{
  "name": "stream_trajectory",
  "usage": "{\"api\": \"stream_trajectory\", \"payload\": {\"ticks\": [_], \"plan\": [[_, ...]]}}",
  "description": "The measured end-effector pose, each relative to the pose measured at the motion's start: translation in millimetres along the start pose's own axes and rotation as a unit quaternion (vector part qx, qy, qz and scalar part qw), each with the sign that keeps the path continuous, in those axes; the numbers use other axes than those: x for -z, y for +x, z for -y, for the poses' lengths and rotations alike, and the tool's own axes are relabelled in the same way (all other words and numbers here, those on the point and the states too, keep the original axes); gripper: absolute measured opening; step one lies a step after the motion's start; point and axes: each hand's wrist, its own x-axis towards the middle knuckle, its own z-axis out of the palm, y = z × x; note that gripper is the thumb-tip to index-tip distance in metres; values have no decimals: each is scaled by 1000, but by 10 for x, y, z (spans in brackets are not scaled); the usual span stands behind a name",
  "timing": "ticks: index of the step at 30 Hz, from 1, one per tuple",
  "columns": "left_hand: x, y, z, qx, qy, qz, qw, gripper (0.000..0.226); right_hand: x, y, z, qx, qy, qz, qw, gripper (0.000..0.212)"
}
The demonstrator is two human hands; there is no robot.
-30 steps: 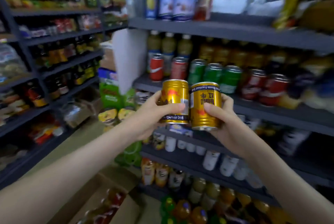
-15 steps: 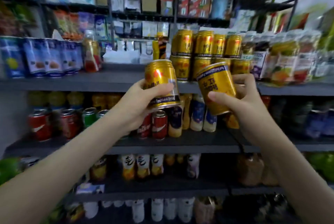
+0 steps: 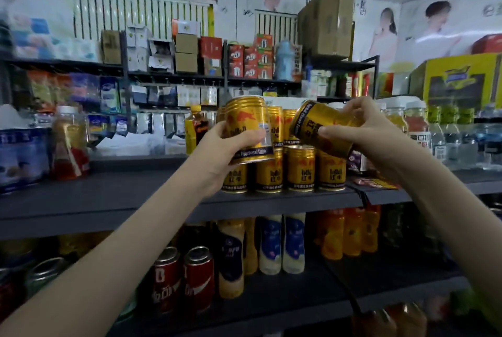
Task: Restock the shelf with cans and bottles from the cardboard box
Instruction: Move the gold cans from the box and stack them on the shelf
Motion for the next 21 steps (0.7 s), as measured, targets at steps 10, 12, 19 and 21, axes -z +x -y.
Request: {"api": "stream_trajectory", "payload": {"ticks": [10, 12, 19, 21], "plan": [[-231, 198, 86, -22, -69, 2, 997, 67, 49, 334, 12, 30, 85, 97, 991, 63], [-279, 229, 112, -25, -53, 5, 998, 68, 107, 386, -34, 23, 95, 108, 989, 69], [-584, 392, 174, -39, -25, -1, 999, 78, 361, 580, -270, 23, 184, 82, 979, 71], [-665, 437, 170, -48, -21, -12, 999, 77, 435, 649, -319, 22, 188, 84, 978, 67]]}}
